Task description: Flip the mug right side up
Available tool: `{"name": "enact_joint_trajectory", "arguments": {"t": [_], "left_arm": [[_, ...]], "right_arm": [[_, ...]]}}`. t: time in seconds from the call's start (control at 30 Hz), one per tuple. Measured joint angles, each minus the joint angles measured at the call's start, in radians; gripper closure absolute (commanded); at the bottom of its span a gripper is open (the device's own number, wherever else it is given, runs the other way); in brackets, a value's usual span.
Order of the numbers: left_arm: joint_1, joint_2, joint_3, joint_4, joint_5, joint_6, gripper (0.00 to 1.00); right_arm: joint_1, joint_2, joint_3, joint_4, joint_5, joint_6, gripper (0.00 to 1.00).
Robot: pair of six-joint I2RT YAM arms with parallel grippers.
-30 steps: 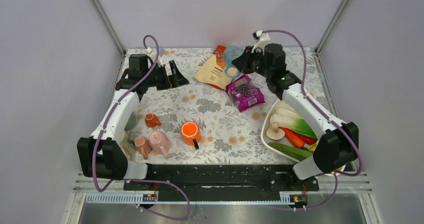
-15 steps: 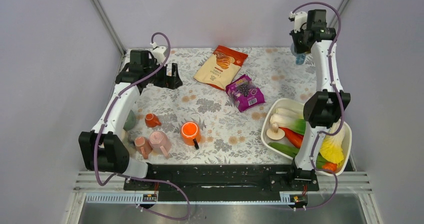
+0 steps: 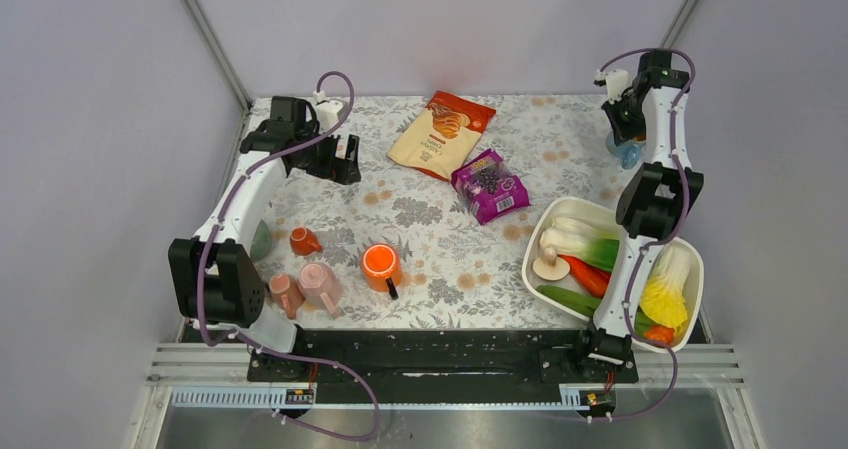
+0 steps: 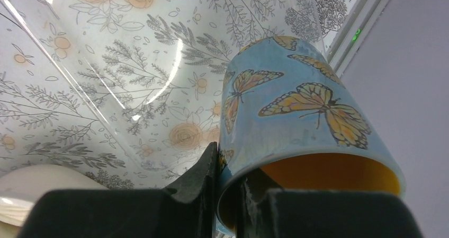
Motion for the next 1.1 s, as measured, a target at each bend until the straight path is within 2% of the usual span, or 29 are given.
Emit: {"name": "enact_joint_trajectory", "arguments": {"t": [0.5, 0.73, 1.1], "left_arm": [[0.011, 0.044, 0.006, -0.05, -0.003, 0.016, 0.01], [0.013, 0.054, 0.01, -0.056, -0.001, 0.02, 0.01], [0.014, 0.055, 0.01, -0.056, 0.005, 0.028, 0.01]], "right_arm": [[-0.031, 0.097, -0.011, 0.067, 0.017, -0.206, 1.0], [-0.037, 0.105, -0.042, 0.13, 0.041, -0.265, 0.87], [-0.036, 0.11, -0.055, 0.206, 0.035, -0.268, 0.57]]}}
